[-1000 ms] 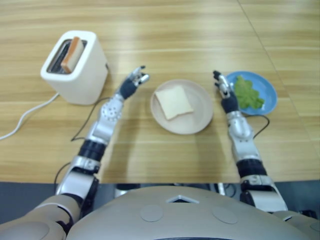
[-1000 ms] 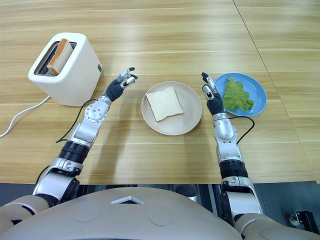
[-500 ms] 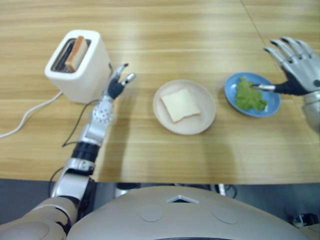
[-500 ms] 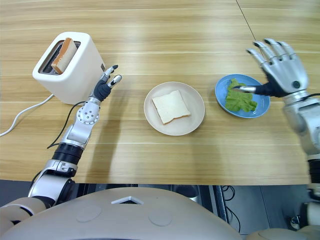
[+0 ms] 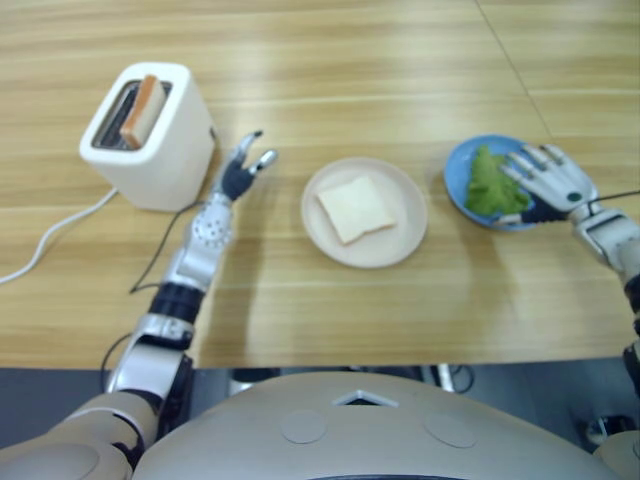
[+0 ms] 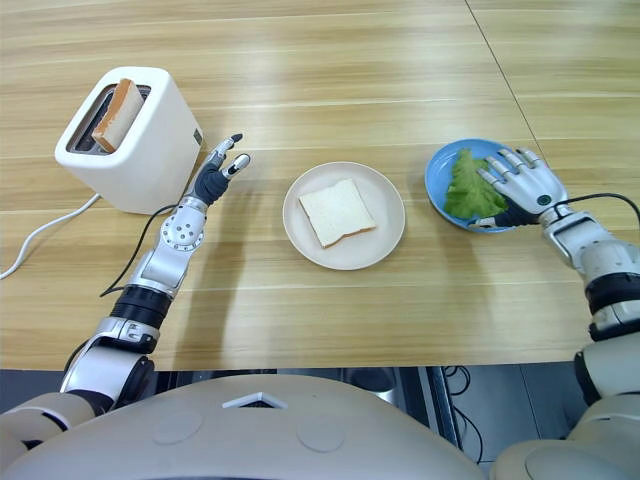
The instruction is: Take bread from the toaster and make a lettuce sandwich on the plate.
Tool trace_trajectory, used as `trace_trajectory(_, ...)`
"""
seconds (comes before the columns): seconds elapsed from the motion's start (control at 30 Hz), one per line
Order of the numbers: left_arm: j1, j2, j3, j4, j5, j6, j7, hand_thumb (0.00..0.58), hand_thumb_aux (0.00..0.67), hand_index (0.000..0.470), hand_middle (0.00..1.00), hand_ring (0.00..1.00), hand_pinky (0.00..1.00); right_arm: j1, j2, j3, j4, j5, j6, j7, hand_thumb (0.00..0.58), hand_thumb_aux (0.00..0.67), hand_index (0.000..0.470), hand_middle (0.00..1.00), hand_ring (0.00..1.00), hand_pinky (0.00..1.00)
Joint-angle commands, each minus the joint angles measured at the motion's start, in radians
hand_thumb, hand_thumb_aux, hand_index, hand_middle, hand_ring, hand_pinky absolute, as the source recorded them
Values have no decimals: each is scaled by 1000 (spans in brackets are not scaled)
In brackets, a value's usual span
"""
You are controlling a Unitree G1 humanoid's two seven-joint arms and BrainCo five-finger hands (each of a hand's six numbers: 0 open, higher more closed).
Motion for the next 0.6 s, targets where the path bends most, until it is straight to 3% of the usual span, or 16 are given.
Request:
trace_trajectory(0.03,2,9,6,13,-7,-12,-5,0,0,0,0,0,0,-36,31,81,76,-5,19,-30,0,0,0,0,0,0)
trace_trajectory(0.27,16,14,12,-25,-23,-41,-20,0,0,0,0,0,0,-63,32,106,73,82,12,-29,0,0,0,0,0,0)
trace_trajectory(0.3,18,15,13,-27,-22,-41,-20,0,0,0,0,0,0,-63,29,105,65,96,8,-25,92,55,38,0,0,0)
trace_trajectory(0.33,19,14,13,-26,-21,-42,-19,0,0,0,0,0,0,-62,26,105,56,108,6,-19,454,357,245,0,0,0)
trace_trajectory(0.37,20,14,13,-24,-20,-42,-18,0,0,0,0,0,0,-59,22,105,45,118,5,-14,506,431,296,0,0,0)
trace_trajectory(0.4,21,14,13,-24,-19,-42,-18,0,0,0,0,0,0,-55,20,106,33,126,5,-9,506,431,296,0,0,0)
trace_trajectory(0.43,22,13,12,-24,-19,-41,-18,0,0,0,0,0,0,-50,15,104,17,136,2,-3,549,515,354,0,0,0)
trace_trajectory(0.47,23,12,12,-26,-18,-40,-18,0,0,0,0,0,0,-45,9,101,-1,147,-1,6,580,670,460,165,165,165)
trace_trajectory(0.5,24,11,11,-27,-17,-40,-18,0,0,0,0,0,0,-39,3,97,-21,157,-3,14,580,670,460,247,247,247)
trace_trajectory(0.53,24,10,10,-28,-16,-39,-19,0,0,0,0,0,0,-33,-3,95,-36,166,-3,20,580,670,460,247,247,247)
trace_trajectory(0.57,25,10,9,-28,-15,-39,-18,0,0,0,0,0,0,-27,-8,92,-52,175,-2,28,580,670,460,376,376,376)
trace_trajectory(0.6,25,9,8,-29,-15,-39,-18,0,0,0,0,0,0,-21,-13,90,-68,182,0,35,580,670,460,400,400,400)
